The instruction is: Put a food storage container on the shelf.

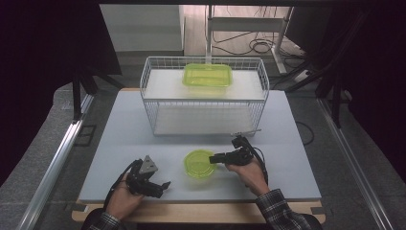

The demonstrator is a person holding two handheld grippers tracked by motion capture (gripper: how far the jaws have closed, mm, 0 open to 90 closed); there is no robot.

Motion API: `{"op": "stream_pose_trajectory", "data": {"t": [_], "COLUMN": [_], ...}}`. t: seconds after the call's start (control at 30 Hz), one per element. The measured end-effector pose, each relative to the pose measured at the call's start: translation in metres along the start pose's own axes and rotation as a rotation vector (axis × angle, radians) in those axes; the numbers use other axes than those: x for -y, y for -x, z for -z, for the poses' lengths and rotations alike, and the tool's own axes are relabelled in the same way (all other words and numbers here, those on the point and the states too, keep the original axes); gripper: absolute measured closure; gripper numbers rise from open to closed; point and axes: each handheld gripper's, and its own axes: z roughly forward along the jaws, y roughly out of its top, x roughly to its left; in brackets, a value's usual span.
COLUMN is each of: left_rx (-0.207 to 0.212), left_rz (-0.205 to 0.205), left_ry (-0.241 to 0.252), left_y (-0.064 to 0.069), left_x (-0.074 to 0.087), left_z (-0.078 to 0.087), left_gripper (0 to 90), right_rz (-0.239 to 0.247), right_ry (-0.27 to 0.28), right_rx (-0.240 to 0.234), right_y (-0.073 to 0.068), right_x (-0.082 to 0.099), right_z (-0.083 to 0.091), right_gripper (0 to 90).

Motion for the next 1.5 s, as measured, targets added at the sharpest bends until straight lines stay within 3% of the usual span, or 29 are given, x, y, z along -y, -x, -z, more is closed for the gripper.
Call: {"op": "stream_pose_trajectory", "data": {"t": [0.07, 0.23, 0.6, 1.07, 1.5], "left_rx": [0.0, -0.004, -0.008, -0.004, -0.011], "left_rz": [0.0, -0.001, 0.001, 0.012, -0.008], "left_ry": [-0.003, -0.009, -0.007, 0.0, -0.007], "left_y": [0.0, 0.0, -0.001, -0.004, -0.004], "left_x": [0.0, 0.0, 0.001, 0.001, 0.002], "left_z": [0.0, -0.001, 0.0, 0.001, -0.001], "left_gripper": [6.7, 6.8, 6.9, 6.0, 6.0], "right_rz": [-0.035, -0.085, -0.096, -0.126, -0.111], "right_ry": [-0.007, -0.029, -0.044, 0.06, 0.136], "right_rx": [-0.034, -0.063, -0.081, -0.131, -0.137], "right_y": [0.002, 0.003, -0.004, -0.005, -0.011], "right_x": [-0.001, -0.003, -0.006, -0.017, -0.033], "right_z": [0.0, -0.002, 0.0, 0.027, 0.055], "right_gripper": [68.9, 79.2, 81.2, 81.2, 81.2]}}
